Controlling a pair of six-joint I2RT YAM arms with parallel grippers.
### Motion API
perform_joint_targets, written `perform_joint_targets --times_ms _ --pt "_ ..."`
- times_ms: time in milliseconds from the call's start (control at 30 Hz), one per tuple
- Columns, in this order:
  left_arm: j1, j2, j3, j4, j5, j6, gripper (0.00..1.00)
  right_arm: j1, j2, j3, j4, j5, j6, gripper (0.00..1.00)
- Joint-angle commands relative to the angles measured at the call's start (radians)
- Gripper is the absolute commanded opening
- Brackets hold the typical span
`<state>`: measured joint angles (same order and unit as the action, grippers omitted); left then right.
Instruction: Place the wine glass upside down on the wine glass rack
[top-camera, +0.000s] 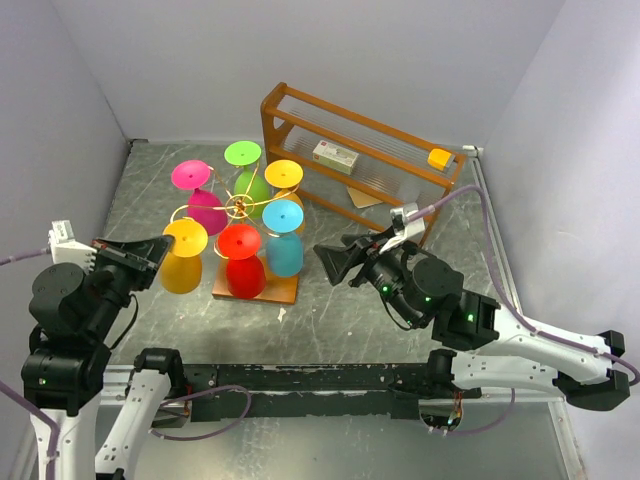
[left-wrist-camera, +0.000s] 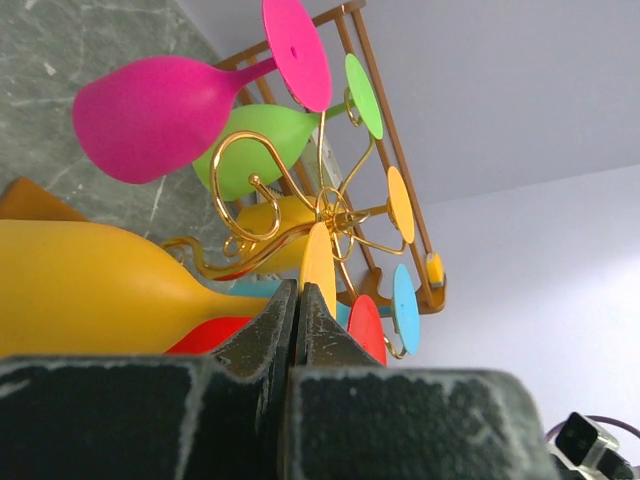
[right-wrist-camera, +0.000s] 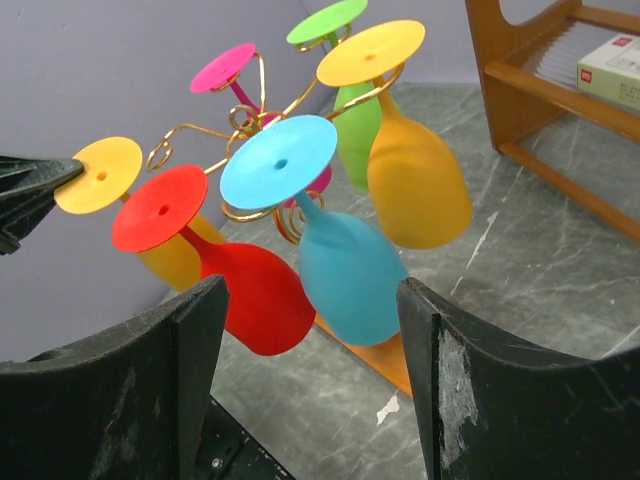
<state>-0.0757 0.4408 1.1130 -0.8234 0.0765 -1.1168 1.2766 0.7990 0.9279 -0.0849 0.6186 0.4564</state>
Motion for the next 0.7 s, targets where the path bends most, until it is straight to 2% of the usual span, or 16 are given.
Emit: perform_joint_targets --times_ms 0,400,667 --pt "-0.006 0.021 -0.036 0.116 0.077 -0.067 0.07 0.0 -0.014 -0.015 -0.018 0.015 0.048 0.68" --pt "-0.006 0.049 -0.13 0.292 0.118 -0.187 0.07 0.001 -0.011 -0.036 -0.034 -0.022 0.118 0.67" --pt "-0.006 0.079 -0.153 0.367 0.078 -0.206 0.07 0.0 -0.029 -0.061 -0.04 -0.041 0.172 0.65"
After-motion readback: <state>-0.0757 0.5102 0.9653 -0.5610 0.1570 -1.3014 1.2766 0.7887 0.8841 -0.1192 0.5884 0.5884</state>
